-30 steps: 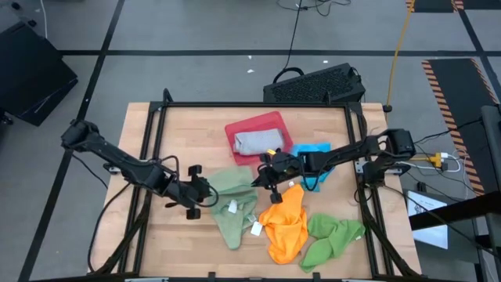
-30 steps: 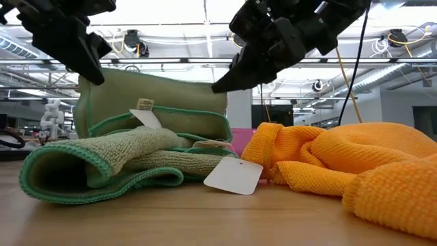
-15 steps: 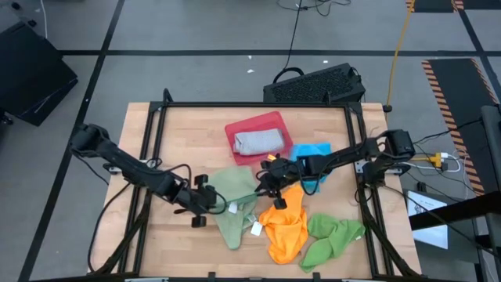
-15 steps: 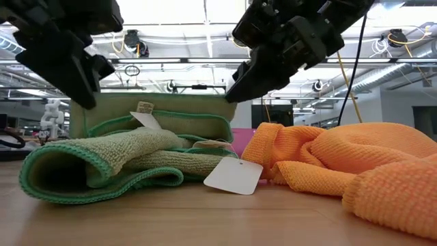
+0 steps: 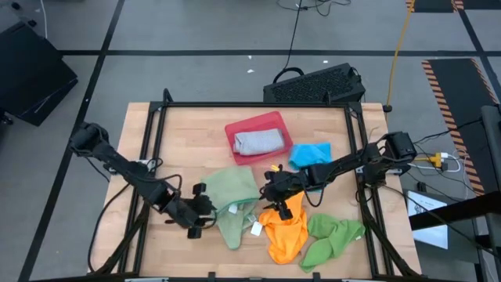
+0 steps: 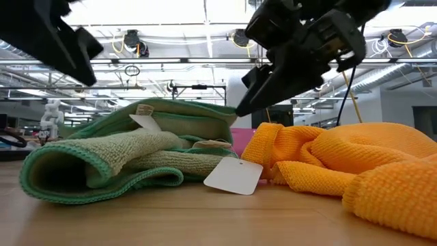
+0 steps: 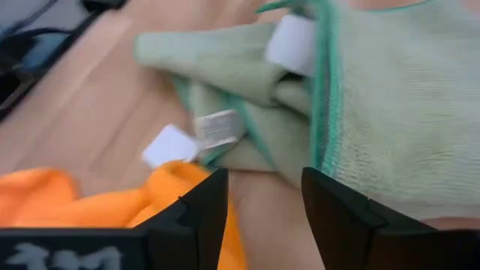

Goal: Fold microfiber towels
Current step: Put the folded light green cloth into the red bin

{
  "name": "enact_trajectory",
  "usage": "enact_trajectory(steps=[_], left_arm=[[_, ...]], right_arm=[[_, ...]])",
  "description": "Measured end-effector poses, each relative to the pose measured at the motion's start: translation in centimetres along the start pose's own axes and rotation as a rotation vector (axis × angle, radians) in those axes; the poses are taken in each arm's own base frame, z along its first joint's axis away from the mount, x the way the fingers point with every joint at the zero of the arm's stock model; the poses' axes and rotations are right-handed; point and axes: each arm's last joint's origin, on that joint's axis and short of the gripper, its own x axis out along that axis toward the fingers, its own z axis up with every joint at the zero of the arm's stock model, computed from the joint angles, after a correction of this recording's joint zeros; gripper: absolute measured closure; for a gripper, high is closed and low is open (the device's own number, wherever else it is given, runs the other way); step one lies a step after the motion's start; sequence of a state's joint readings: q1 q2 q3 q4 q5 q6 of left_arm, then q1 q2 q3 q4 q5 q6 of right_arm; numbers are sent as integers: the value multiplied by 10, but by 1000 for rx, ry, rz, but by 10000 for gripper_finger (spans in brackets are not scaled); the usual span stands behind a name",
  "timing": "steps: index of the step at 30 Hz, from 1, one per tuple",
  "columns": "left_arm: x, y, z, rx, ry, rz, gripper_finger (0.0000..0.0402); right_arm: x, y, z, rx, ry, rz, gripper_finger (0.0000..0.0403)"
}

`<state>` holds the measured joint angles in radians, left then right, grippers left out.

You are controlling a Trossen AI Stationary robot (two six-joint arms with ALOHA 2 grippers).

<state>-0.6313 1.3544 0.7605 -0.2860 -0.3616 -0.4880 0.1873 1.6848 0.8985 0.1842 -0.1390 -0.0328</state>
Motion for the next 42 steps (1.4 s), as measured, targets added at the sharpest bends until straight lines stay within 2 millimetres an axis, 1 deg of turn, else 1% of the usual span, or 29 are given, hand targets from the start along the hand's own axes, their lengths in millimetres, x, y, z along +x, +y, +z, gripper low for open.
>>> enact_trajectory(steps=[4, 7, 10, 13, 17, 20, 23, 26, 29, 32, 38, 42], left_arm=[[-3, -14, -5, 9, -109, 117, 236], [0, -28, -11, 26, -184, 171, 235], [10, -41, -18, 59, -223, 187, 225], [25, -48, -26, 86, -235, 228, 198], [43, -48, -37, 124, -220, 321, 147], [53, -45, -42, 147, -211, 382, 113], [61, -40, -44, 153, -197, 426, 91], [69, -33, -46, 163, -167, 460, 84], [74, -26, -47, 158, -140, 492, 91], [77, -19, -46, 140, -108, 512, 114], [76, -7, -47, 99, -54, 546, 187], [73, -5, -44, 82, -22, 513, 240]], right_arm=[[1, 2, -10, 13, -51, -72, 238], [1, 8, -16, 30, -88, -105, 238], [2, 19, -20, 27, -85, -148, 238], [2, 29, -18, 9, -101, -199, 238], [1, 41, -16, -6, -131, -226, 238], [1, 46, -16, 5, -137, -242, 238], [1, 47, -16, 14, -140, -268, 238], [0, 46, -16, 16, -142, -312, 238], [0, 42, -15, 5, -144, -362, 238], [0, 37, -15, -1, -140, -377, 238], [-1, 30, -15, -2, -136, -395, 238], [-1, 29, -15, -16, -133, -396, 238]])
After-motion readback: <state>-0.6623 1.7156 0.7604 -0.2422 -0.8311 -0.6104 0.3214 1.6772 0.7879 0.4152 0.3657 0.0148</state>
